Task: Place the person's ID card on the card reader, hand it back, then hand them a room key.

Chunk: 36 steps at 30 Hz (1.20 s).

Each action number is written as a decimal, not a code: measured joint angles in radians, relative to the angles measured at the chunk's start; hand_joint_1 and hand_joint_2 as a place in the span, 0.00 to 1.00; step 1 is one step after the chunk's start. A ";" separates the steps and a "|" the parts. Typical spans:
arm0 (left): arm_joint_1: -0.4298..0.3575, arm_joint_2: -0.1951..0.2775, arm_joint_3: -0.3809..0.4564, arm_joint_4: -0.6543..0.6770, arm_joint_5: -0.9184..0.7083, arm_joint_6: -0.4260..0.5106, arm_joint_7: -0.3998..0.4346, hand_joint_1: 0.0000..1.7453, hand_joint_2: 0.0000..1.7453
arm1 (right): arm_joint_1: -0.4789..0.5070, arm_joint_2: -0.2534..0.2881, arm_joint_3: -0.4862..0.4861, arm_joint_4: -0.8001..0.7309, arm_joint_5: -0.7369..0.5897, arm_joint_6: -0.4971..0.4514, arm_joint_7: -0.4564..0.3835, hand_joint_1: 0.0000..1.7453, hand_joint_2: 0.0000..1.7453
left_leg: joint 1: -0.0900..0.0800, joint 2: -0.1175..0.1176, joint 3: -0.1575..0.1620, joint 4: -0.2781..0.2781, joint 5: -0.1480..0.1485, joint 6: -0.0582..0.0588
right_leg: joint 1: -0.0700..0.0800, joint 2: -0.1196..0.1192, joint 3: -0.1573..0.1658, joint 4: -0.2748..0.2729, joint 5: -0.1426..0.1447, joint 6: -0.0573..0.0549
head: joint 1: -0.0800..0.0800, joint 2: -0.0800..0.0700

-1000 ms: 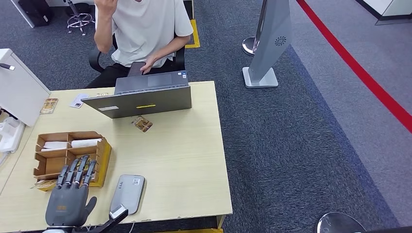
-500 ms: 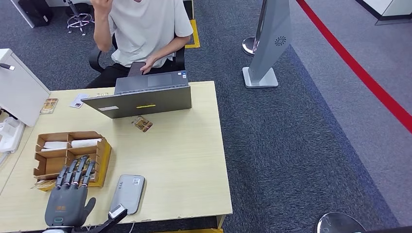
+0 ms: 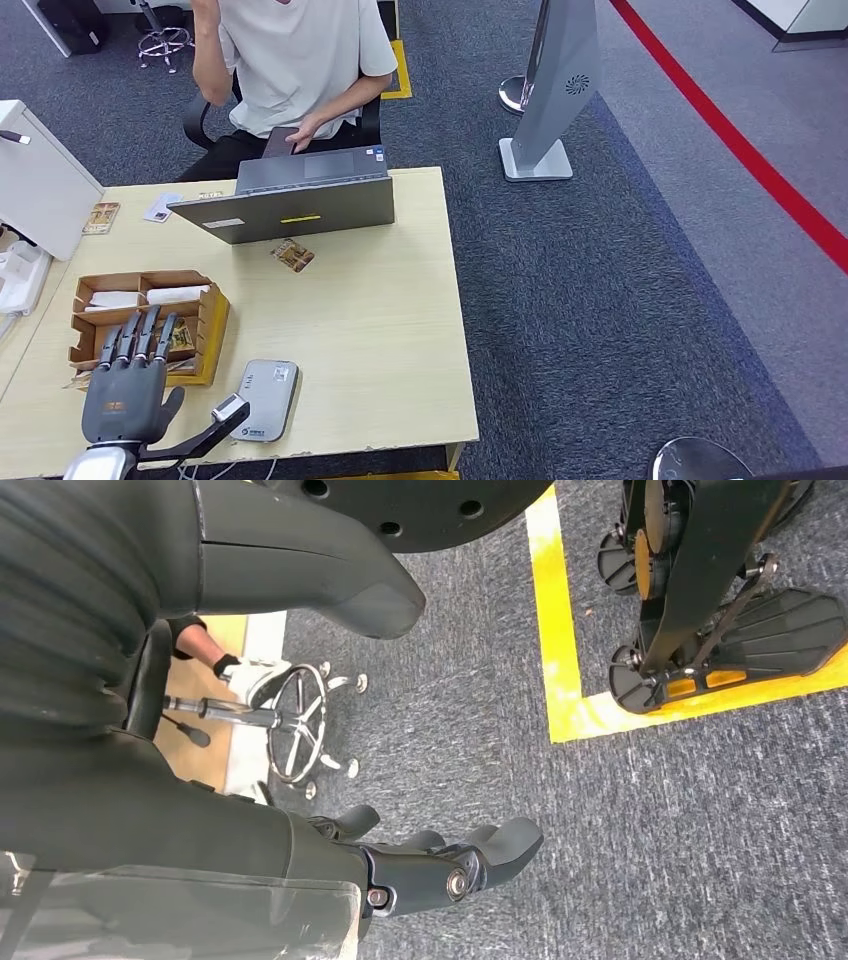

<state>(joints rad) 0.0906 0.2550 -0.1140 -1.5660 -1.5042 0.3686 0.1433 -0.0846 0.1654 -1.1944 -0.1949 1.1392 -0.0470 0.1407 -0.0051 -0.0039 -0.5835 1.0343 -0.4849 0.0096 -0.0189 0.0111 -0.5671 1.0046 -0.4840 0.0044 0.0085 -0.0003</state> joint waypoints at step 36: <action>-0.022 -0.007 0.043 0.034 0.000 -0.004 -0.002 0.00 1.00 | 0.000 0.000 0.000 0.000 0.009 0.004 0.002 0.00 1.00 | 0.000 0.000 0.000 0.000 0.000 0.000 | 0.000 0.000 0.000 0.000 0.000 0.000 | 0.000 0.000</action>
<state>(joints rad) 0.0689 0.2476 -0.0712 -1.5320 -1.5038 0.3649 0.1417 -0.0844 0.1654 -1.1944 -0.1949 1.1479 -0.0434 0.1424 -0.0051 -0.0039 -0.5835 1.0342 -0.4849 0.0096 -0.0188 0.0111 -0.5671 1.0047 -0.4840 0.0044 0.0084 -0.0004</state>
